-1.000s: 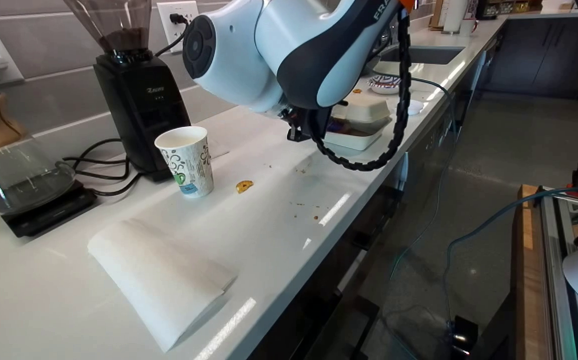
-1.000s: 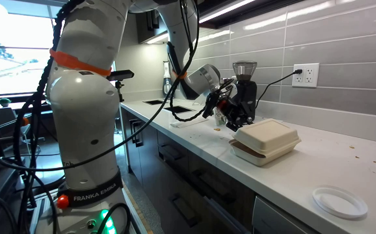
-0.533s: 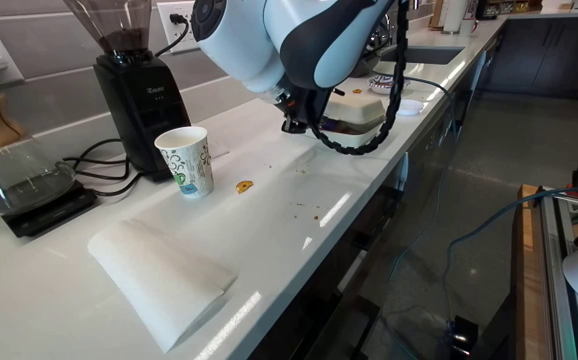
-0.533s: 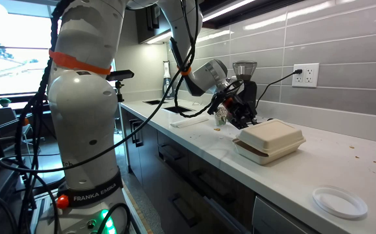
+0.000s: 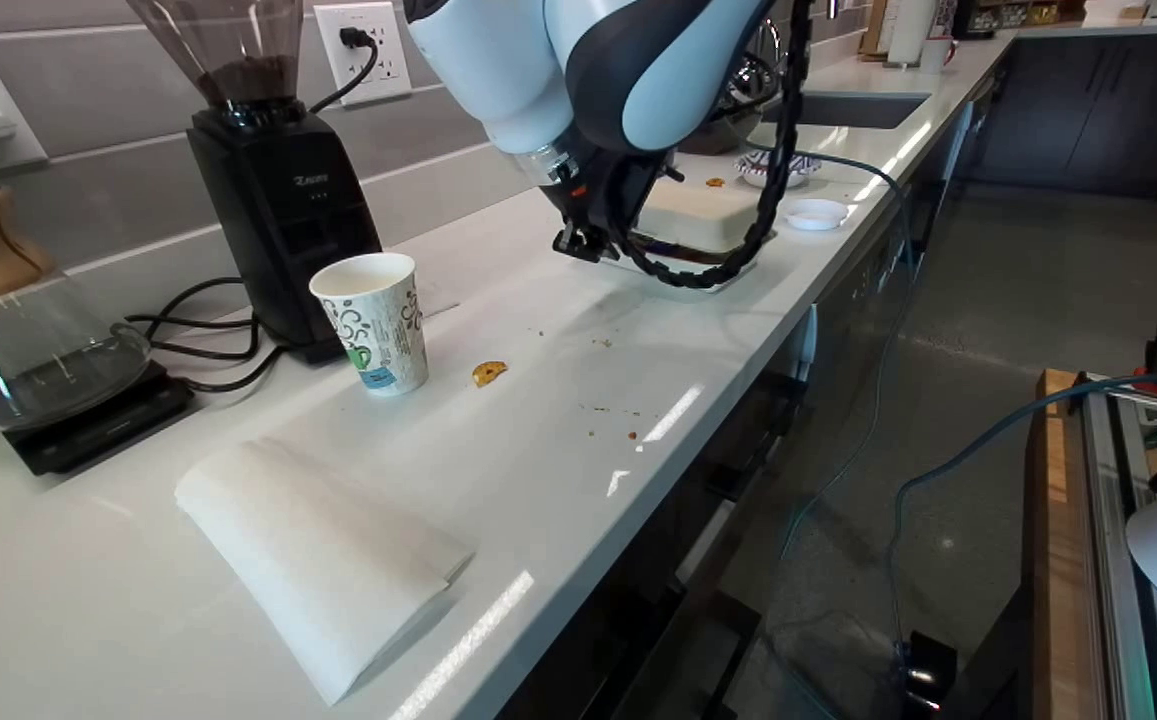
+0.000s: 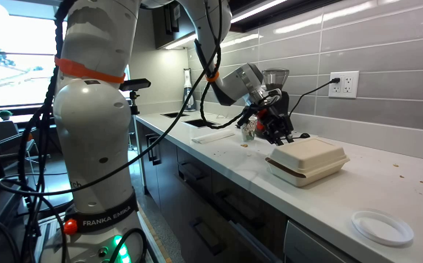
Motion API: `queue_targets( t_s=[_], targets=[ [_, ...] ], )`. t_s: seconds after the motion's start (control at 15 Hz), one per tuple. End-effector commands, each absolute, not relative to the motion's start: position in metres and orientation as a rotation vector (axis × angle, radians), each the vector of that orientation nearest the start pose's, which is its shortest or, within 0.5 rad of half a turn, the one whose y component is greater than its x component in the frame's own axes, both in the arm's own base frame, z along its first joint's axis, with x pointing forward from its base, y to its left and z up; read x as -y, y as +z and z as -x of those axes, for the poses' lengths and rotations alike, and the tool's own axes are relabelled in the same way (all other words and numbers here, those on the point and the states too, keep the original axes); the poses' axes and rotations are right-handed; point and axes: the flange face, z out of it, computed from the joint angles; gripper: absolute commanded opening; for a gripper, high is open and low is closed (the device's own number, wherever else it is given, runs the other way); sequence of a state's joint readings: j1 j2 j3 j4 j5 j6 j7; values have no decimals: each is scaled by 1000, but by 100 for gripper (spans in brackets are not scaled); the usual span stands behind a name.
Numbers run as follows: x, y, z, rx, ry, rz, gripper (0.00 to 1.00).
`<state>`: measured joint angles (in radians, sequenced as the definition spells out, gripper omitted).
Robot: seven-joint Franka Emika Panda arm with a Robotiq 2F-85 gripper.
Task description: Close the food pack.
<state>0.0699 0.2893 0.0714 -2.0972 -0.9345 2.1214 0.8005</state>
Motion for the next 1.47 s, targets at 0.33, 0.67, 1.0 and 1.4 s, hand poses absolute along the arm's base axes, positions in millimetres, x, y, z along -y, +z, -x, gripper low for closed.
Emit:
queue_targets(
  t_s=[0.33, 0.67, 1.0, 1.4],
  targets=[
    [-22, 274, -562, 86, 96, -2556, 45],
    [-18, 270, -563, 92, 76, -2599, 41],
    [-15, 265, -560, 95, 59, -2629, 39],
    [-11, 265, -561, 97, 54, -2640, 40]
  ],
)
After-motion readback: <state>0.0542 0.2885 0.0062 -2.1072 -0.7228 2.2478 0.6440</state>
